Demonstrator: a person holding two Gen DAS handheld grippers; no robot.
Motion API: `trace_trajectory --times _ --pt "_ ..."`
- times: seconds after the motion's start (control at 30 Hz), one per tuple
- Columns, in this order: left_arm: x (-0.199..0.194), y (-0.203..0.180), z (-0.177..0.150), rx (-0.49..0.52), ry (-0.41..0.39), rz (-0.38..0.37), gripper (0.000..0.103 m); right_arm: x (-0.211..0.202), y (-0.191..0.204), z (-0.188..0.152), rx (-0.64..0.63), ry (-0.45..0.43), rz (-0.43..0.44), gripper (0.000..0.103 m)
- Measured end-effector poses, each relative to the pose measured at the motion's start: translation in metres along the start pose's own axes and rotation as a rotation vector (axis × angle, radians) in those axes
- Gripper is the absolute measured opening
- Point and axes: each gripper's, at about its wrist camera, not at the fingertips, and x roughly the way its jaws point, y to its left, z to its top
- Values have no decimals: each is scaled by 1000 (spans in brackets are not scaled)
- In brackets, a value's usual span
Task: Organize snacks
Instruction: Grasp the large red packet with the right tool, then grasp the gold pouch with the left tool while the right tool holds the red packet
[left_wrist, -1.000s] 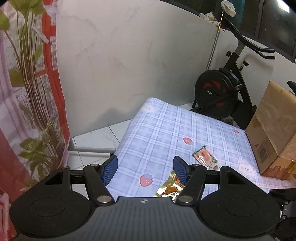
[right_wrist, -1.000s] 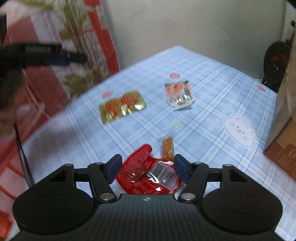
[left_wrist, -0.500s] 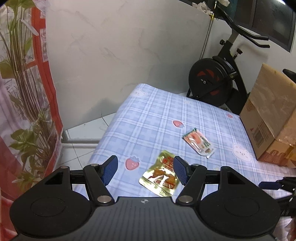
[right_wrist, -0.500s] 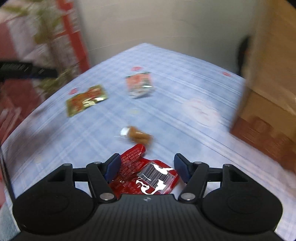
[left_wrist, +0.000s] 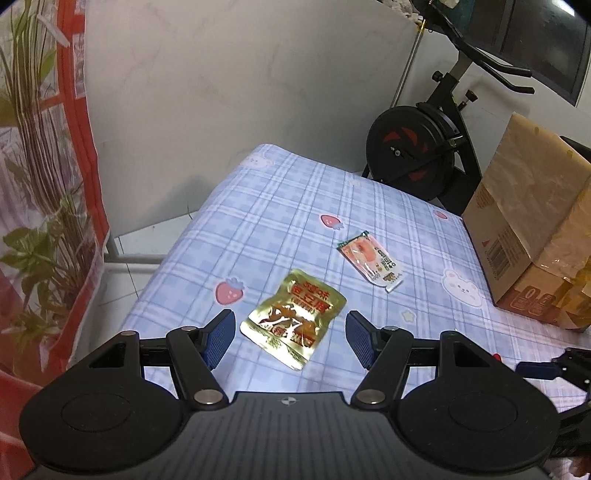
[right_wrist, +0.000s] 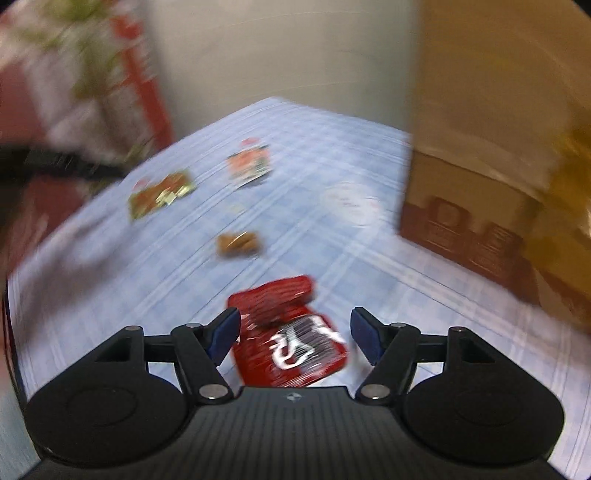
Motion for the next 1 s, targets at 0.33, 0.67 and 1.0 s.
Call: trace_trajectory --times 0.33,0.67,1.0 --pt "5 6 -6 -2 16 16 68 17 4 1 -35 -8 23 66" --pt "33 4 -2 52 4 35 68 7 -9 -7 35 -35 0 60" --pt "74 -19 3 216 3 28 69 -2 -37 -17 120 -46 -33 60"
